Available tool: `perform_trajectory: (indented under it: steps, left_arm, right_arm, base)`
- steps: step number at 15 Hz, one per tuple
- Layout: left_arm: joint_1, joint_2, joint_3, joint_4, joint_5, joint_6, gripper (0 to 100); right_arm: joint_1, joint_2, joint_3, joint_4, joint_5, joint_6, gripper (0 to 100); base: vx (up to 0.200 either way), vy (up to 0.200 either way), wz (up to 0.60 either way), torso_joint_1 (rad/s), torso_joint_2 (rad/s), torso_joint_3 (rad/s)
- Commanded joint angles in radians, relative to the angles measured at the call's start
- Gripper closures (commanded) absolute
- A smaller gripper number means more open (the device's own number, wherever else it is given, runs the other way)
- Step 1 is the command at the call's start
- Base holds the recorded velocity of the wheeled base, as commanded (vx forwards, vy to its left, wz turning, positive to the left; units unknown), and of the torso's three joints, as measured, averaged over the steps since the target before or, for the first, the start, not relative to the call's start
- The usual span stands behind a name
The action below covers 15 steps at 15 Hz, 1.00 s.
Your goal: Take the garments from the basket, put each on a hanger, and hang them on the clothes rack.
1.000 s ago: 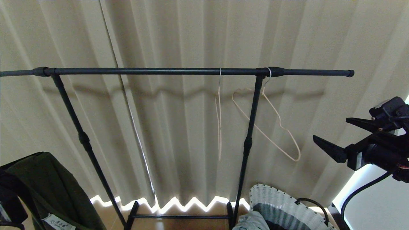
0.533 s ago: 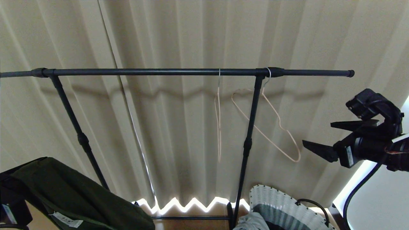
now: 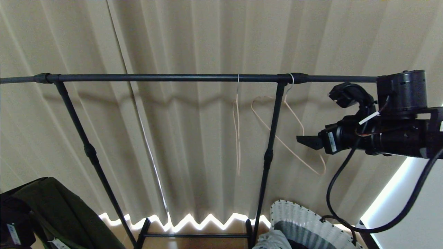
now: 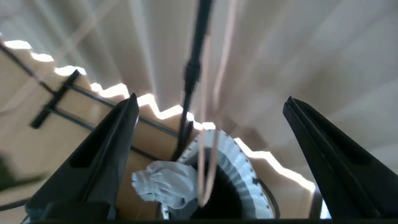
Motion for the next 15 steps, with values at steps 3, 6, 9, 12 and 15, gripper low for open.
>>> perform_trajectory:
  steps: [3, 6, 9, 12, 15]
  left_arm:
    - [-0.036, -0.026, 0.002, -0.001, -0.001, 0.001, 100]
    - [-0.062, -0.040, 0.005, 0.000, -0.001, 0.001, 100]
    - [-0.065, -0.044, 0.012, 0.000, 0.000, 0.001, 100]
    - [-0.065, -0.049, 0.016, 0.000, -0.001, 0.001, 100]
    - [-0.065, -0.052, 0.016, 0.000, 0.000, 0.001, 100]
  right_arm:
    - [0.005, 0.143, -0.081, -0.003, -0.026, 0.025, 0]
    - [0.003, 0.171, -0.120, -0.001, -0.027, 0.045, 0]
    - [0.000, 0.206, -0.158, 0.008, -0.030, 0.080, 0]
    - [-0.002, 0.209, -0.160, 0.007, -0.030, 0.080, 0]
    - [-0.002, 0.212, -0.160, 0.008, -0.032, 0.080, 100]
  base:
    - [0.000, 0.000, 0.00, 0.000, 0.00, 0.000]
    - [0.000, 0.000, 0.00, 0.000, 0.00, 0.000]
    - [0.000, 0.000, 0.00, 0.000, 0.00, 0.000]
    - [0.000, 0.000, 0.00, 0.000, 0.00, 0.000]
    - [0.000, 0.000, 0.00, 0.000, 0.00, 0.000]
